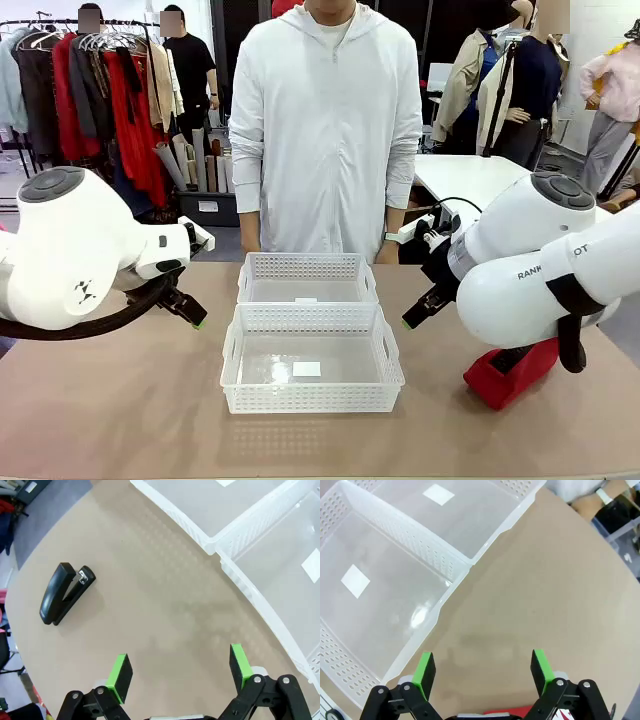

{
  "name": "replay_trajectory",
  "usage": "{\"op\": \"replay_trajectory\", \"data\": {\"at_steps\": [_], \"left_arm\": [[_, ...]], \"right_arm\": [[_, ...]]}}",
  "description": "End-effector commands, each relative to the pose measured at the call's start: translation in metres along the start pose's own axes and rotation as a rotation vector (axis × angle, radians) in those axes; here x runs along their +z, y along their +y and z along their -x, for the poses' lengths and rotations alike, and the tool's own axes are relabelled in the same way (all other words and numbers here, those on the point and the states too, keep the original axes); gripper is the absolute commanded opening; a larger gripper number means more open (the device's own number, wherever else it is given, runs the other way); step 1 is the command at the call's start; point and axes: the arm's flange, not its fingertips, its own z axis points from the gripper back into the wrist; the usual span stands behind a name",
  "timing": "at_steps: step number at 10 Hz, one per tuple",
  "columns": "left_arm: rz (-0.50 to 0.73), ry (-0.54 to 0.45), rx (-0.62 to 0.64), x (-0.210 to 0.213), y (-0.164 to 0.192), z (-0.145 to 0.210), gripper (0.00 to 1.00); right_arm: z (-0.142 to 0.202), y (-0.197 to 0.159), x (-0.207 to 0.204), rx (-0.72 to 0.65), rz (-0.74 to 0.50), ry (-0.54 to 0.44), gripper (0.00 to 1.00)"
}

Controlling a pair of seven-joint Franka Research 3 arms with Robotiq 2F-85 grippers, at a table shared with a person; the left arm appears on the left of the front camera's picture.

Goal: Distribute items into two baskets.
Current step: Pick up the Pencil pouch that the person points to.

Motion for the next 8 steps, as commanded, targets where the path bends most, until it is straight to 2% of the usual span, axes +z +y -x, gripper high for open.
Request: {"op": "replay_trajectory", "data": {"at_steps": [1,8], "left_arm": [[0.000,0.000,0.000,0.0001,0.0000,-0.0001,1.00],[0.000,0.000,0.000,0.0001,0.0000,-0.0001,1.00]], "right_arm": [[0.0000,0.0000,0.0000,0.000,0.000,0.000,1.00],[0.0000,0.0000,0.0000,0.000,0.000,0.000,1.00]]}}
